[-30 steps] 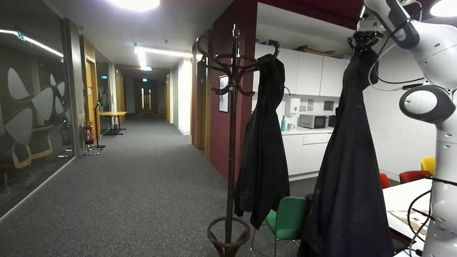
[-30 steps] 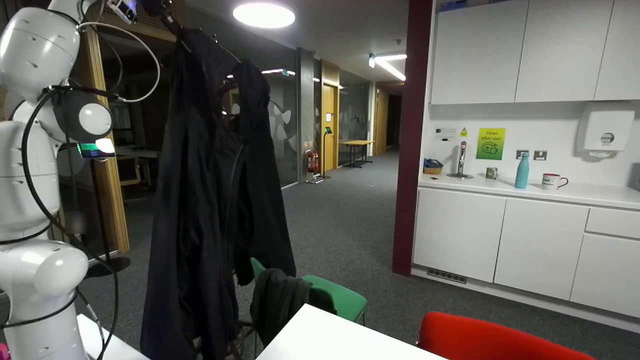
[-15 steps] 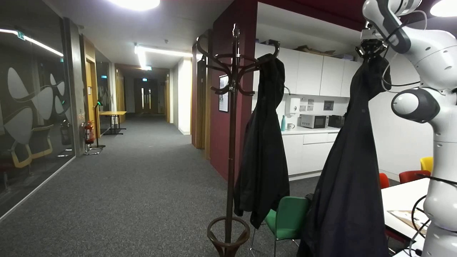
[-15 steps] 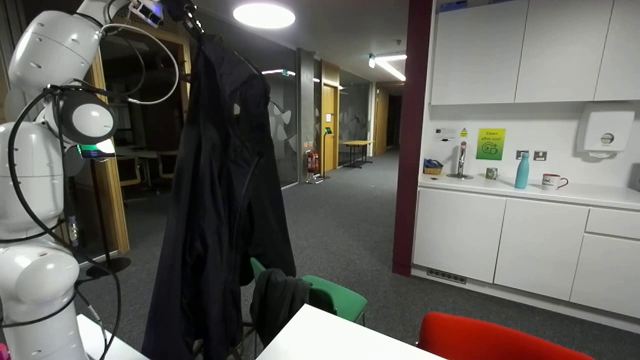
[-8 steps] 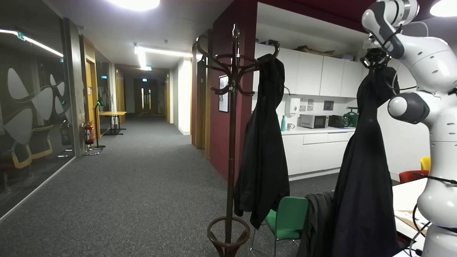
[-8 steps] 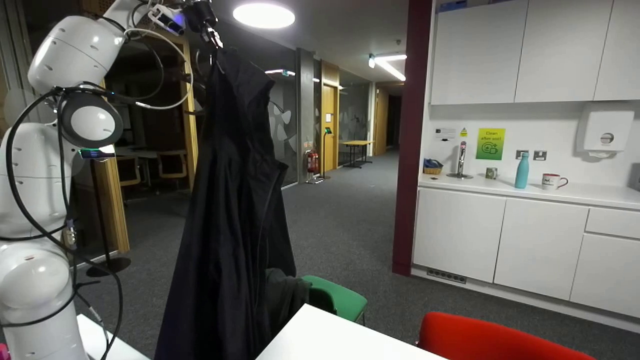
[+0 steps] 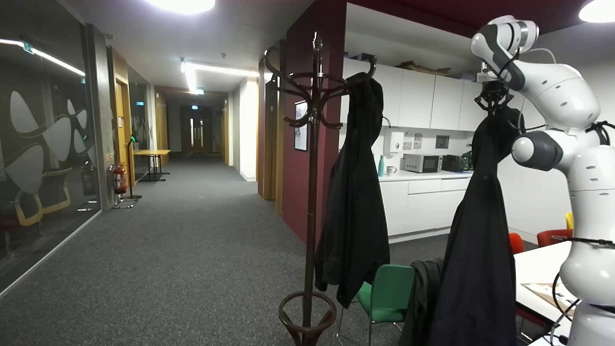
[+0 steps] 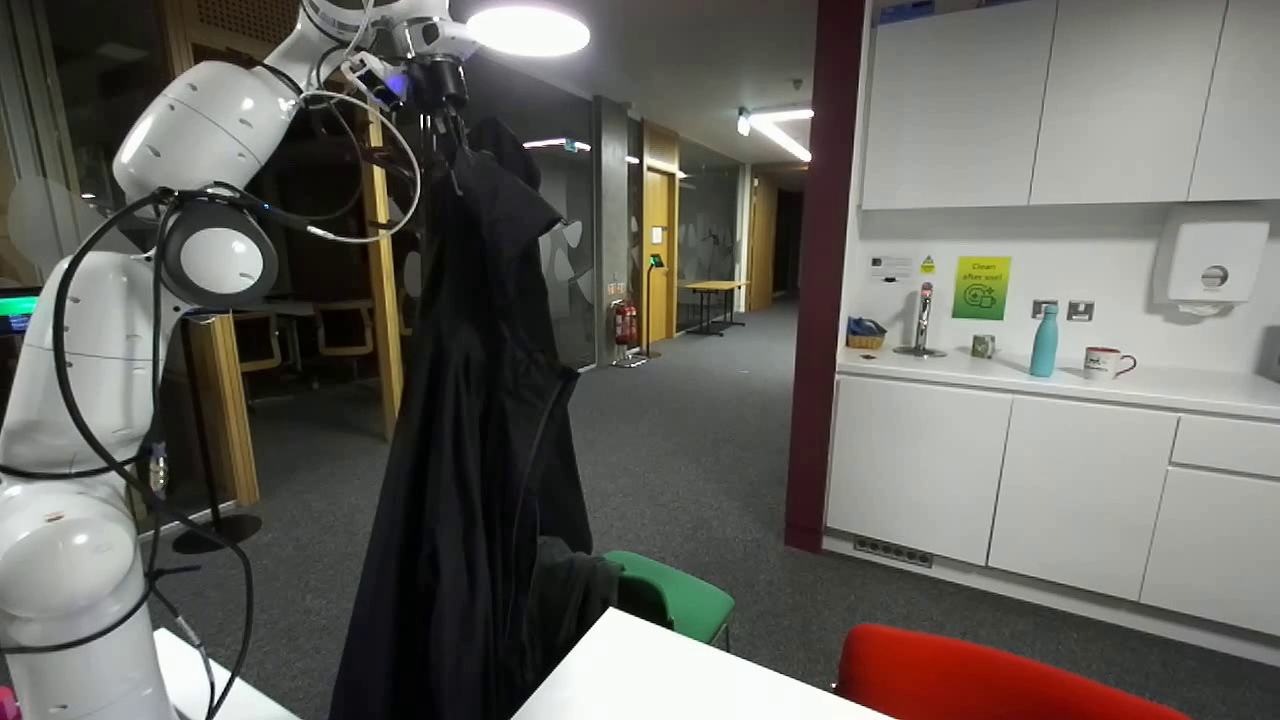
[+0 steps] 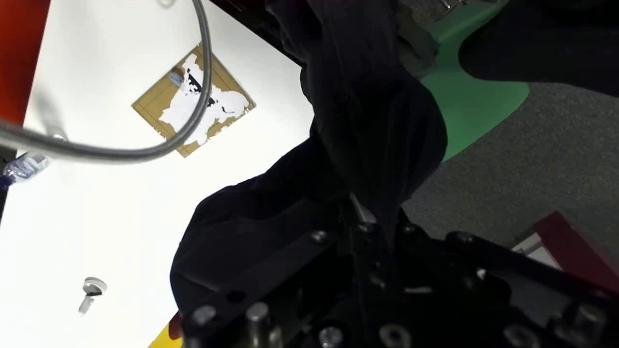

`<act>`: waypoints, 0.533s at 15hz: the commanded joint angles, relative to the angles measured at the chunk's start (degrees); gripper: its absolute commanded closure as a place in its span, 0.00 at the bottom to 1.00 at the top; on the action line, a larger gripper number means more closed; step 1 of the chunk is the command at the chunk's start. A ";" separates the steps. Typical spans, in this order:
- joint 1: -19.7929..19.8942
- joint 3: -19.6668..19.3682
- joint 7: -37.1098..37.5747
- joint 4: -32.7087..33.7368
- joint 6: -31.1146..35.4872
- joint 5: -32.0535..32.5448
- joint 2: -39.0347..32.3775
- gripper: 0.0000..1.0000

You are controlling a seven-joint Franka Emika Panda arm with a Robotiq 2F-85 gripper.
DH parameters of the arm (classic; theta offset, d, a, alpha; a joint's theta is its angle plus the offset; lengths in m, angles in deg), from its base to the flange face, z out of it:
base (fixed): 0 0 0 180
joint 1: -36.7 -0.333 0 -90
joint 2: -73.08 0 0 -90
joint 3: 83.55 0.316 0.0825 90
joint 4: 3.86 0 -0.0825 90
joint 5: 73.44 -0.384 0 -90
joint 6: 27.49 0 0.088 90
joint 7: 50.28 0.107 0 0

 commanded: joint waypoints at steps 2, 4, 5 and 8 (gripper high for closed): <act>3.75 0.53 -0.77 0.38 -4.10 -6.24 -0.31 0.99; 5.47 0.27 -0.48 0.23 -4.91 -8.16 -0.87 0.99; 6.34 -0.07 -0.51 0.29 -4.78 -8.44 -1.30 0.99; 8.87 -0.50 -0.57 0.37 -3.78 -8.77 -2.44 0.99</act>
